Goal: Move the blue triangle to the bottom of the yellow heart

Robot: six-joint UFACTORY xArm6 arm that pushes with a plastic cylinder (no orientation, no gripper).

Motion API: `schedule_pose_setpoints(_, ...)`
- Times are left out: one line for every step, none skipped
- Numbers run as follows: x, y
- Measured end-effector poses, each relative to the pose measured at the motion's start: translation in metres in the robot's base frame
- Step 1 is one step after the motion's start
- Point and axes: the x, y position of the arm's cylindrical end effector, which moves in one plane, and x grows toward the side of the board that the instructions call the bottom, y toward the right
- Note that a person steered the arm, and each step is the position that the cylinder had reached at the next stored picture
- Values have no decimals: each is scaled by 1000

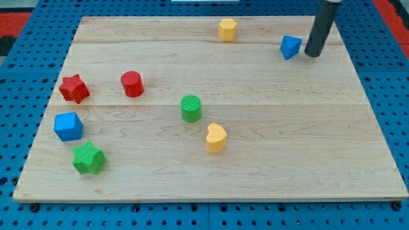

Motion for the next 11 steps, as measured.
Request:
schedule_pose_setpoints(-18, -25)
schedule_pose_setpoints(-7, -119)
schedule_pose_setpoints(43, -160)
schedule_pose_setpoints(60, -129)
schedule_pose_setpoints(77, -102)
schedule_pose_setpoints(82, -90)
schedule_pose_setpoints(122, -116)
schedule_pose_setpoints(158, -136)
schedule_pose_setpoints(164, -133)
schedule_pose_setpoints(186, -127)
schedule_pose_setpoints(210, -100)
